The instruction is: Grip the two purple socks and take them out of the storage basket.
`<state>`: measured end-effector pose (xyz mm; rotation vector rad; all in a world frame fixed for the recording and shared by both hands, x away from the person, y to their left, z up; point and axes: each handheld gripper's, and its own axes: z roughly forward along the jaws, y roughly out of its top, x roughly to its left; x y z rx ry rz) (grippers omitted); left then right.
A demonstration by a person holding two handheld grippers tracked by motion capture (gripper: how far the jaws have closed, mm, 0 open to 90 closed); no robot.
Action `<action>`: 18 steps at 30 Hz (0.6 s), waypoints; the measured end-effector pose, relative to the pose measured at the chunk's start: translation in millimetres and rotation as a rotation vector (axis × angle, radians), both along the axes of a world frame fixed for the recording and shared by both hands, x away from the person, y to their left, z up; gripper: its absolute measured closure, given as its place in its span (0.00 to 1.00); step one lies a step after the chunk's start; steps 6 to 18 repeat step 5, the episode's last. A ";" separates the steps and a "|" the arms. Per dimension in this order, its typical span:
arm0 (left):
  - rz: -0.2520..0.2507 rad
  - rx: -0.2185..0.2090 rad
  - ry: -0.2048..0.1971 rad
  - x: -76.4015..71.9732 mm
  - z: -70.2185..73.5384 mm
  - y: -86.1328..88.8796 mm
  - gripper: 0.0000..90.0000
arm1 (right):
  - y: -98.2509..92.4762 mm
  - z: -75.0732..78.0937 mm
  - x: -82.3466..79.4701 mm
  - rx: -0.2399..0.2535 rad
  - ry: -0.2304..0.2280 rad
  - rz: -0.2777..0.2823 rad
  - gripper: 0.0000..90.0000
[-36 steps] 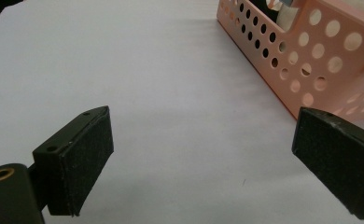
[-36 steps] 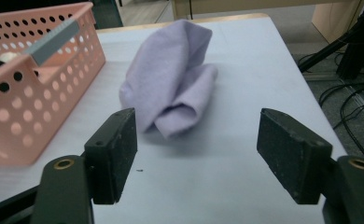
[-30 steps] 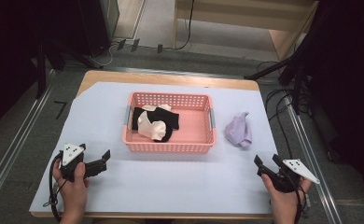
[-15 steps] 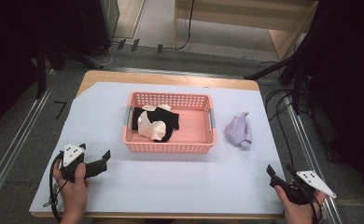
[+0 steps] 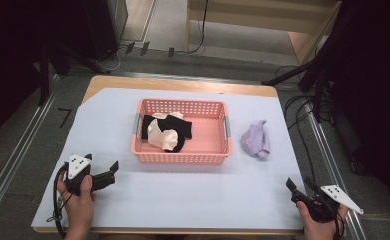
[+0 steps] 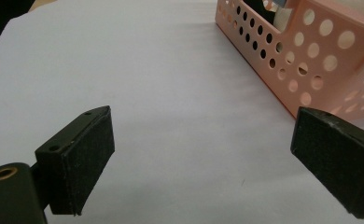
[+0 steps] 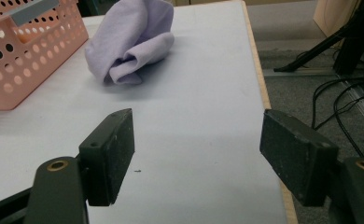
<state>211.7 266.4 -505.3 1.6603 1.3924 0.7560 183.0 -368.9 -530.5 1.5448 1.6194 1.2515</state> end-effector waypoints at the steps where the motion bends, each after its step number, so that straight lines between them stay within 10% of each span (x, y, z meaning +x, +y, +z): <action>1: 0.001 -0.001 -0.002 0.0 -0.1 0.0 0.08 | 0.7 -0.1 0.3 -0.007 -0.001 0.005 0.29; 18: 0.001 -0.002 -0.002 0.1 -0.1 0.1 0.08 | 4.6 0.1 1.0 -0.050 0.004 0.010 0.30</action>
